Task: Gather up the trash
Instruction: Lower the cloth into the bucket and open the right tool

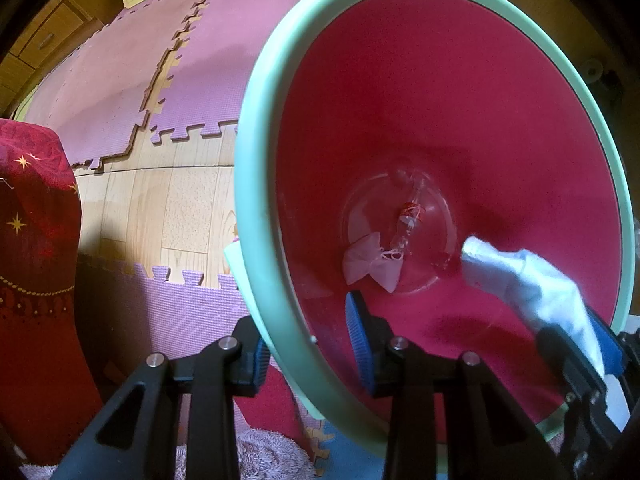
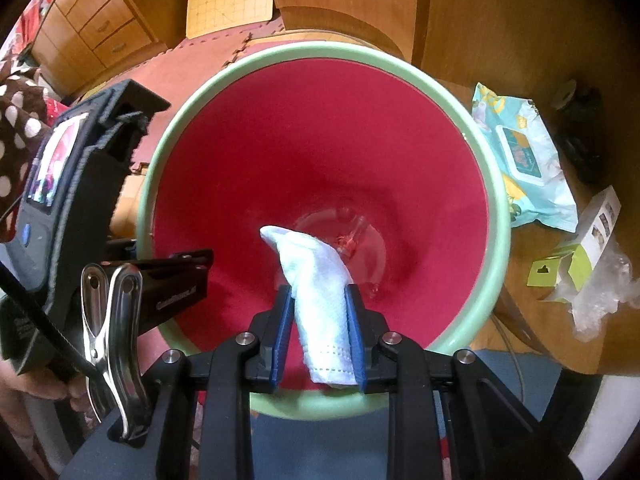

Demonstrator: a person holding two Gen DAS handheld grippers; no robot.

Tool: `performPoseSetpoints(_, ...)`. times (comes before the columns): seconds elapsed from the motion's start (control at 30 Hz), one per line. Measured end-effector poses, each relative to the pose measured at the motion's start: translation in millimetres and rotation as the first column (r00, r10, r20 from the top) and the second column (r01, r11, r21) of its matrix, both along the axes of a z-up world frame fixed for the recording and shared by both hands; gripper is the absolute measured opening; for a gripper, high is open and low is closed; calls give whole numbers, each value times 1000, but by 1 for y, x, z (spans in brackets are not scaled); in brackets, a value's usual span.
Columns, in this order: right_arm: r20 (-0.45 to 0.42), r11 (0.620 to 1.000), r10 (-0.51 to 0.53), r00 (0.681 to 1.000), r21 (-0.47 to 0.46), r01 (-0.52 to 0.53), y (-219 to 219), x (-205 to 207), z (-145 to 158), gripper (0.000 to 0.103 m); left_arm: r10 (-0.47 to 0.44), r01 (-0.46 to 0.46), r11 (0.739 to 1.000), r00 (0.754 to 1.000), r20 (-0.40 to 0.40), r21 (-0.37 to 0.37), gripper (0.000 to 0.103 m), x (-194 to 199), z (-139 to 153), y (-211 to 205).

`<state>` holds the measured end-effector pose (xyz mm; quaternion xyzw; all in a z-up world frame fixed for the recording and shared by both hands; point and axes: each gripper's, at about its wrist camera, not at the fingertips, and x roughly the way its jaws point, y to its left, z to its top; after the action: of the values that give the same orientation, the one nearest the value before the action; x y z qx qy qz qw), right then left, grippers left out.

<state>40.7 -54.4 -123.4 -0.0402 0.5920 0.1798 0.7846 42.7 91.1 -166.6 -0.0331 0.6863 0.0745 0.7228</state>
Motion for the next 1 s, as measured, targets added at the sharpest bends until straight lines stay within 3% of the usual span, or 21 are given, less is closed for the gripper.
performPoseSetpoints(0.8, 8, 1000, 11, 1000, -27, -10, 5, 1, -4, 27, -1, 1, 1000, 1000, 0, 1, 36, 1, 2, 2)
performPoseSetpoints(1.0, 11, 1000, 19, 1000, -25, -19, 6, 0, -5, 38, -2, 2, 1000, 1000, 0, 2, 36, 1, 2, 2)
